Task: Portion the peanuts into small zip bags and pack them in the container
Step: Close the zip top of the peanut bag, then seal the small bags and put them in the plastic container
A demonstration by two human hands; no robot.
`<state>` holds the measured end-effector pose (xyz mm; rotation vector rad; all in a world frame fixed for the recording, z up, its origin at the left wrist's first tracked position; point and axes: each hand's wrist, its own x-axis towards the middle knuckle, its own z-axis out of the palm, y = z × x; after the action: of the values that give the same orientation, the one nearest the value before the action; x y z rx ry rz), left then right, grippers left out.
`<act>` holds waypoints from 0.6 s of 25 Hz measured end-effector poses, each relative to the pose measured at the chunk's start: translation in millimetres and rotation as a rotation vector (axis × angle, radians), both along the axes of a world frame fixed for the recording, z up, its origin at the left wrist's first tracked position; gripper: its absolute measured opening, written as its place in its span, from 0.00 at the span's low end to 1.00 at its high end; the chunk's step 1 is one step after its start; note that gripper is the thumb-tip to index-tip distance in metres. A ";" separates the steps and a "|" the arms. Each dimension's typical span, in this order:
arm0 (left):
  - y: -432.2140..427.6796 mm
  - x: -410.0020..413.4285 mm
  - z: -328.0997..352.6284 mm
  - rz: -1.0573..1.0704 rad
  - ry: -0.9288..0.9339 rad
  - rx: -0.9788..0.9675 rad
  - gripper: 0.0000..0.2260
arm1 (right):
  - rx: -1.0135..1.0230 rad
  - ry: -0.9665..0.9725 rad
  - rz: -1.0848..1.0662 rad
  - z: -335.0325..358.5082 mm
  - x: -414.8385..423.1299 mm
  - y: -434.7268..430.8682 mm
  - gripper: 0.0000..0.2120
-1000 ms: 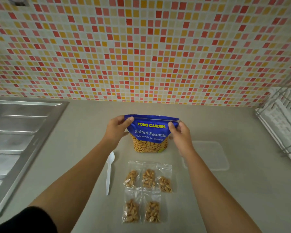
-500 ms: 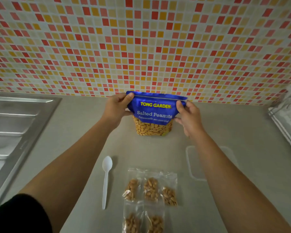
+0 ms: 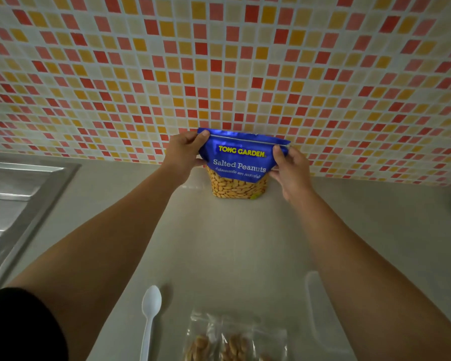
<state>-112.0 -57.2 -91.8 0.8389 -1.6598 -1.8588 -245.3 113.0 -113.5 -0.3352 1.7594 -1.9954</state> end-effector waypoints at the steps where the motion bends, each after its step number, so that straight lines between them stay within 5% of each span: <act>1: -2.8 -2.1 -0.6 0.005 -0.004 -0.006 0.07 | -0.009 0.004 0.005 -0.6 -1.9 -3.2 0.04; 7: -2.7 -2.8 -1.0 0.046 -0.043 -0.058 0.07 | 0.047 0.013 0.024 -3.5 -7.5 -5.9 0.05; 15: 31.6 33.6 22.7 0.211 -0.280 -0.465 0.22 | 0.400 0.256 -0.160 37.2 22.2 23.6 0.22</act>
<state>-78.4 -25.7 -69.1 1.0491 -1.9765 -1.1839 -223.1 136.5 -76.3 -0.3353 2.3585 -1.7022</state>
